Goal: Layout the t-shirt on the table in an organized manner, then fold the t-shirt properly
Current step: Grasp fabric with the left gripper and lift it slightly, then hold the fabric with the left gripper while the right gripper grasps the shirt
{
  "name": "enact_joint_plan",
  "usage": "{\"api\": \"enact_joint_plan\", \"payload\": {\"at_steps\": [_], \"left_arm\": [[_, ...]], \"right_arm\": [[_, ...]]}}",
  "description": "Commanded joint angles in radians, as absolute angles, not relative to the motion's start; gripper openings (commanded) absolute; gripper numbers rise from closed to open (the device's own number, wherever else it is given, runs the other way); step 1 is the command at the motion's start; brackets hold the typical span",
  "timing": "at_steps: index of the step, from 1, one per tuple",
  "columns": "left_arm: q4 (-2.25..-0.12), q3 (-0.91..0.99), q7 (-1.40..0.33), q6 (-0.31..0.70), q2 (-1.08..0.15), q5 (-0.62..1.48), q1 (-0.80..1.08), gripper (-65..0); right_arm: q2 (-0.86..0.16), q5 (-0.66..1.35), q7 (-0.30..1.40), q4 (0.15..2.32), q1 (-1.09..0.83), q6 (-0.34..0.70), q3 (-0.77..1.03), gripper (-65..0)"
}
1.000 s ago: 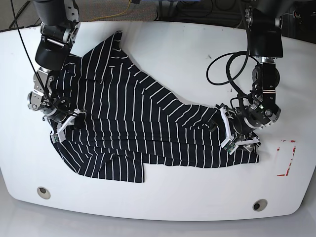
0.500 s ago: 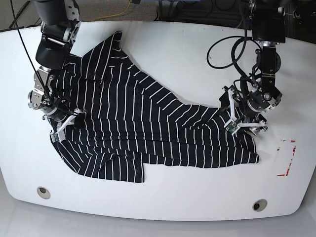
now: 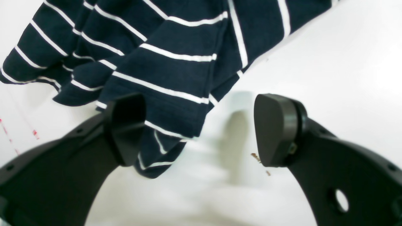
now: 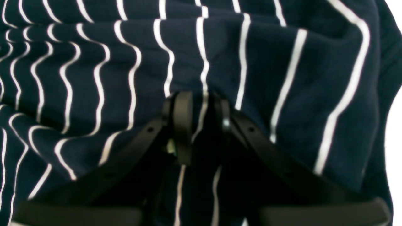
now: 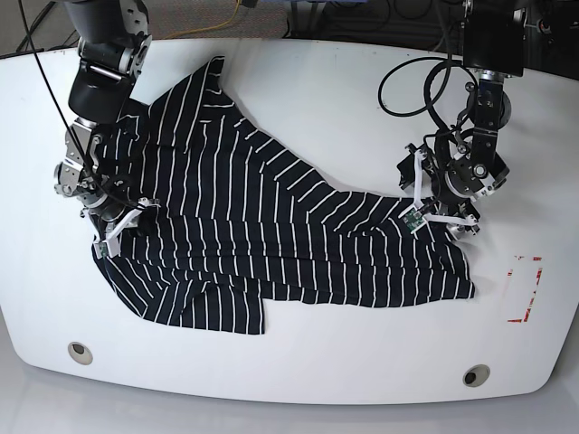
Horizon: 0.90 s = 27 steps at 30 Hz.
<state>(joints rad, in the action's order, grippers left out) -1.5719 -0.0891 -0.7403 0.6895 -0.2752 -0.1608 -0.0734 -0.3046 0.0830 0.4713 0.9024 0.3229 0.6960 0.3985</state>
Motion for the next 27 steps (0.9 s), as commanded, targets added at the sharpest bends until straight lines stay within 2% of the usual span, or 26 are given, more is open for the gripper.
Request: {"api": "enact_joint_plan", "payload": {"at_steps": [1, 27], "left_arm": [[-1.592, -0.087, -0.725, 0.685, -0.285, -0.194, -0.099, -14.0], [-1.586, -0.088, -0.722, 0.671, -0.288, -0.266, -0.150, -14.0]], "right_arm": [[-0.311, 0.061, 0.513, 0.906, 0.328, 0.698, 0.397, -52.9], [-0.311, 0.061, 0.513, 0.908, 0.326, 0.698, 0.397, -52.9]]}}
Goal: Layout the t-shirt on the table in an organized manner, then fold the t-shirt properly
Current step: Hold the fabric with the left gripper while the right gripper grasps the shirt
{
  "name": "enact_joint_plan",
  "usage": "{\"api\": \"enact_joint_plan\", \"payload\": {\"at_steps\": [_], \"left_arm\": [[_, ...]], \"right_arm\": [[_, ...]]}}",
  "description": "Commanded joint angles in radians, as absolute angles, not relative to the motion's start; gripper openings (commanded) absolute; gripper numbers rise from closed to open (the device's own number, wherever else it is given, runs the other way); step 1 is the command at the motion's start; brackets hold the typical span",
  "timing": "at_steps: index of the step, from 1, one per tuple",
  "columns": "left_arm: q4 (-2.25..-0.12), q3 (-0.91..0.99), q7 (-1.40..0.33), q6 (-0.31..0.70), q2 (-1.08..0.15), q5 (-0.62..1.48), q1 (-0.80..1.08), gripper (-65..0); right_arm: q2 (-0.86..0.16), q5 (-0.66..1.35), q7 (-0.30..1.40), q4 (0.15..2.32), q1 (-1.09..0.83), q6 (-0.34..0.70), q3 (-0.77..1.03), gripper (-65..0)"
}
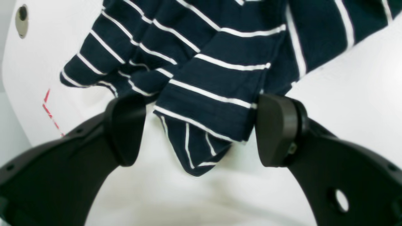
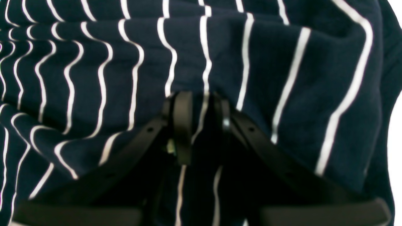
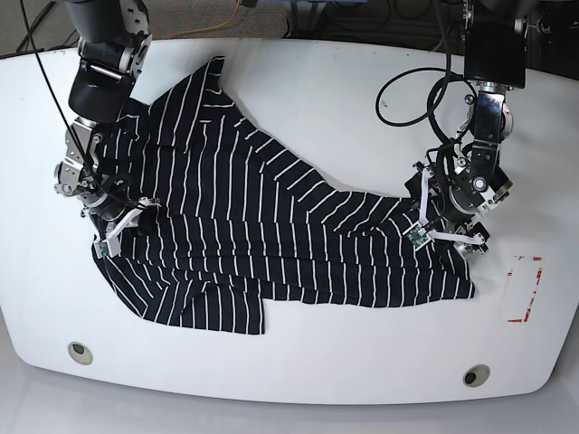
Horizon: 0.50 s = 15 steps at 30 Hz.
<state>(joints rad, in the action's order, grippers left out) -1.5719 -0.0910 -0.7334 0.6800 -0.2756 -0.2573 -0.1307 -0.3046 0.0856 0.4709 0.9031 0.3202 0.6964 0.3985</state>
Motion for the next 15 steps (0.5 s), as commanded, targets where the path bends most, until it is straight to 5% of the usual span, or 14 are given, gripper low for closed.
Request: {"api": "enact_joint_plan", "payload": {"at_steps": [1, 15], "left_arm": [[-1.586, -0.088, -0.722, 0.671, -0.288, -0.269, -0.150, -14.0], [-1.583, -0.110, -0.648, 0.651, -0.285, -0.354, -0.147, -14.0]], "right_arm": [[-0.311, 0.061, 0.513, 0.908, 0.326, 0.698, 0.397, -52.9], [-0.311, 0.061, 0.513, 0.908, 0.326, 0.698, 0.398, -52.9]]}}
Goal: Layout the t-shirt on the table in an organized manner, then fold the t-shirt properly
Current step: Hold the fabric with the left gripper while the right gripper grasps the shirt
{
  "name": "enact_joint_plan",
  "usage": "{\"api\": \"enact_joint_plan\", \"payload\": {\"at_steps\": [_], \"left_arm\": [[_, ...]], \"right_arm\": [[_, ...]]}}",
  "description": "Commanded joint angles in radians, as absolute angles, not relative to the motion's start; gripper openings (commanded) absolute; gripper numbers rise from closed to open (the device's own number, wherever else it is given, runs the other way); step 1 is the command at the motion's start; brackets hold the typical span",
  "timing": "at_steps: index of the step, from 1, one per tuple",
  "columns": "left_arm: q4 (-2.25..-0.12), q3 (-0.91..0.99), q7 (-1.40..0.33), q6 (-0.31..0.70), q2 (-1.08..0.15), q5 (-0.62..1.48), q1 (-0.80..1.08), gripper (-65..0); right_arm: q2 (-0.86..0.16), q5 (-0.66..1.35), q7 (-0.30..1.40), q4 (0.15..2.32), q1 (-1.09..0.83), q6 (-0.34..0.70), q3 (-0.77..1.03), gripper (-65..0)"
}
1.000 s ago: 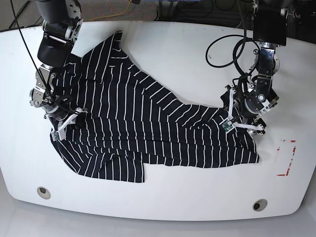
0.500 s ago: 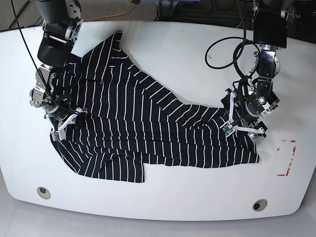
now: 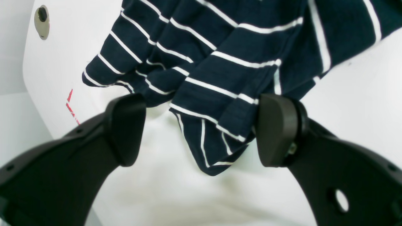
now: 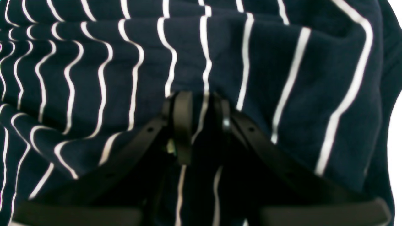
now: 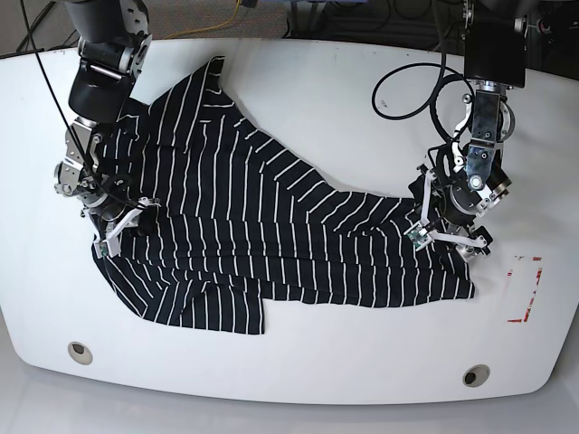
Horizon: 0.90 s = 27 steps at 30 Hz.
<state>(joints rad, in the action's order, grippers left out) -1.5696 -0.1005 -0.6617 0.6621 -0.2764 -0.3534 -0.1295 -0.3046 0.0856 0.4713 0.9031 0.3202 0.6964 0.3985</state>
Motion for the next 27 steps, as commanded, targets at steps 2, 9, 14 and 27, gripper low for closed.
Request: {"api": "enact_joint_plan", "payload": {"at_steps": [2, 9, 14, 27], "left_arm": [[-1.583, -0.119, -0.648, 0.651, -0.285, -0.354, -0.147, -14.0], [-1.581, -0.142, -0.648, 0.651, -0.285, -0.355, -0.147, -14.0], [-1.534, -0.154, -0.647, 0.651, -0.285, -0.355, -0.148, -18.3], [-1.506, -0.153, -0.647, 0.651, -0.286, -0.355, -0.170, -23.1]], "right_arm": [[-0.311, 0.061, 0.513, 0.908, 0.326, 0.698, 0.398, -52.9], [-0.311, 0.061, 0.513, 0.908, 0.326, 0.698, 0.398, -52.9], [-0.311, 0.061, 0.513, 0.908, 0.326, 0.698, 0.398, -52.9], [-0.312, 0.061, 0.513, 0.908, 0.312, 0.698, 0.398, -52.9]]}}
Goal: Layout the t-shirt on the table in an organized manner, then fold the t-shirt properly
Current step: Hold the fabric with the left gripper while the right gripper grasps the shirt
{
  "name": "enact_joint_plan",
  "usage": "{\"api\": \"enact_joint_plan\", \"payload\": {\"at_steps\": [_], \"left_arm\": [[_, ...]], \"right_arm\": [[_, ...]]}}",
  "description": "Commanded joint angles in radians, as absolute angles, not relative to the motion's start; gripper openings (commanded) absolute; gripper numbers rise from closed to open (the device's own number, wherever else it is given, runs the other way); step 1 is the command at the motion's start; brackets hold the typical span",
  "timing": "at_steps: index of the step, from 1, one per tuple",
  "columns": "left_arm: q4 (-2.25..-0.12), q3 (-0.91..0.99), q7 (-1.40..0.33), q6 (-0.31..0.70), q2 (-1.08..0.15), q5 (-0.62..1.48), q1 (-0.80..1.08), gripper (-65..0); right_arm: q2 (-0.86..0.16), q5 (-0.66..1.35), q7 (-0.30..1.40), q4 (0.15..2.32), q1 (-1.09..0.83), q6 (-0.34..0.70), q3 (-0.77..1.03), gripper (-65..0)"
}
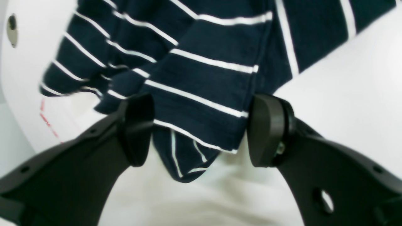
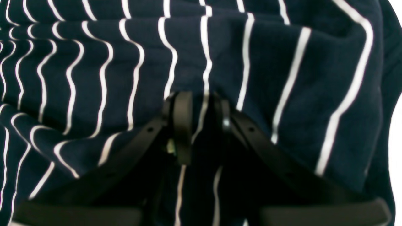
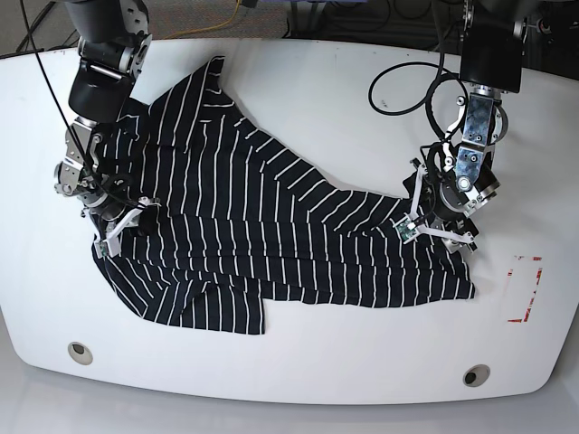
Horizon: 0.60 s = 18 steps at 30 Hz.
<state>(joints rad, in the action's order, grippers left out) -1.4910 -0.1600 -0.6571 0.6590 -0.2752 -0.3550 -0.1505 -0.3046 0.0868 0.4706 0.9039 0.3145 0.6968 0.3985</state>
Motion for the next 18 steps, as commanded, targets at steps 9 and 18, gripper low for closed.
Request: {"api": "enact_joint_plan", "payload": {"at_steps": [9, 18], "left_arm": [[-1.503, -0.153, -0.645, 0.651, -0.285, -0.417, -0.170, -23.6], [-1.501, -0.153, -0.644, 0.651, -0.263, -0.475, -0.170, -40.3]], "right_arm": [[-0.311, 0.064, 0.512, 0.908, 0.308, 0.698, 0.398, -52.9], [-0.311, 0.065, 0.512, 0.908, 0.309, 0.698, 0.398, -52.9]]}}
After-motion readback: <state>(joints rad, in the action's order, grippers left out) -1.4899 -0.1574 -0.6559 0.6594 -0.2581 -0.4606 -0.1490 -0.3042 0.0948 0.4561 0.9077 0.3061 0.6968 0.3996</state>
